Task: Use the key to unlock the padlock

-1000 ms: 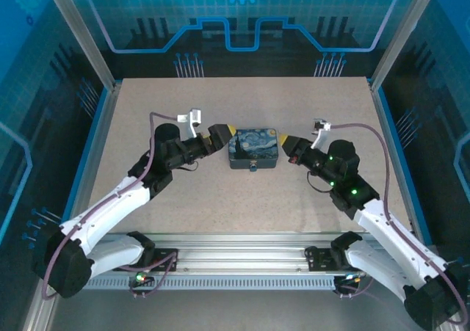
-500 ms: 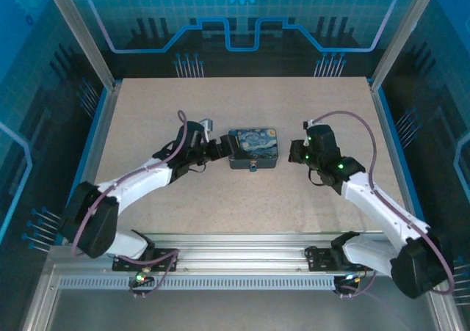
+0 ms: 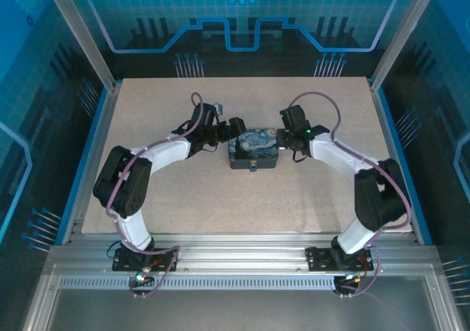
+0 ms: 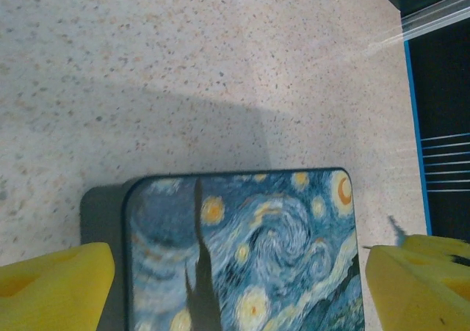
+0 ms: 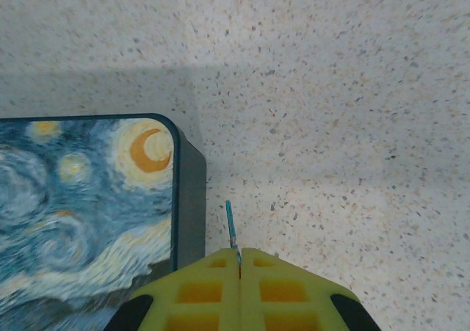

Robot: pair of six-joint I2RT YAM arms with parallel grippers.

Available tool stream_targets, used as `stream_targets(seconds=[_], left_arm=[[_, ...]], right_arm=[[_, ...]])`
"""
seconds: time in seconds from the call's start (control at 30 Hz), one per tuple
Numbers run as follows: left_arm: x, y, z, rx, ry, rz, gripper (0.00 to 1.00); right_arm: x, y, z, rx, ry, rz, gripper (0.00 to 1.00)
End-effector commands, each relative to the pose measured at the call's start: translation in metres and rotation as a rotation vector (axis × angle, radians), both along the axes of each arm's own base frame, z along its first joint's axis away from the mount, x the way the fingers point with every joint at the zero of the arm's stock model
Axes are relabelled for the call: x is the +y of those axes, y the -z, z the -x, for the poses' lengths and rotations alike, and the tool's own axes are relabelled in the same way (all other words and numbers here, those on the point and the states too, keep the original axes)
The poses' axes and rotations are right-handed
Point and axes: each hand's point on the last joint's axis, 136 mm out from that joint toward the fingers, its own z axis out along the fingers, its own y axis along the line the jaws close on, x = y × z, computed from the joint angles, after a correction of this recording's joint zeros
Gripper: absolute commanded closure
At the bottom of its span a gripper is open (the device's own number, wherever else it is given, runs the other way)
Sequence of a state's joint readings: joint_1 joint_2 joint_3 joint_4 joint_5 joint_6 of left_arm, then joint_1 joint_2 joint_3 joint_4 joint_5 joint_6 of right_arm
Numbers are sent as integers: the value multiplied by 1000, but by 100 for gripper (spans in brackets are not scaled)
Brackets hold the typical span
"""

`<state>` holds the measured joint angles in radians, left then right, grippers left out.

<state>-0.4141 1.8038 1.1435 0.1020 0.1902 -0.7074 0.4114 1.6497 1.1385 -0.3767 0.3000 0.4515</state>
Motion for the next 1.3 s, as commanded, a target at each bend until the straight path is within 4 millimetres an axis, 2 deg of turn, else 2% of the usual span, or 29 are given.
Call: stream_targets(seconds=[0.0, 0.1, 0.23, 0.53, 0.7, 0.87, 0.93, 1.1, 1.2, 1.27], left_arm=[[-6, 1, -8, 19, 21, 35, 11], [-10, 6, -9, 31, 32, 43, 13], [-13, 9, -9, 38, 48, 56, 14], [-16, 14, -8, 50, 75, 49, 15], [-5, 17, -2, 54, 58, 46, 13], [26, 1, 4, 15, 6, 46, 8], [38, -10, 9, -19, -8, 29, 1], [55, -37, 33, -76, -12, 9, 1], [59, -38, 59, -76, -8, 45, 2], [56, -32, 81, -69, 9, 83, 3]], right_arm=[[1, 15, 1, 66, -13, 53, 100], [7, 26, 2, 97, -24, 60, 100], [18, 31, 8, 109, -50, 55, 100], [48, 32, 42, 120, -97, 43, 100], [41, 30, 52, 120, -60, 48, 100], [27, 14, 49, 102, -31, 58, 100], [21, 4, 47, 86, -22, 61, 100], [11, -19, 38, 46, -6, 64, 100], [12, -31, 30, 21, -15, 64, 100], [15, -37, 23, 9, -20, 60, 100]])
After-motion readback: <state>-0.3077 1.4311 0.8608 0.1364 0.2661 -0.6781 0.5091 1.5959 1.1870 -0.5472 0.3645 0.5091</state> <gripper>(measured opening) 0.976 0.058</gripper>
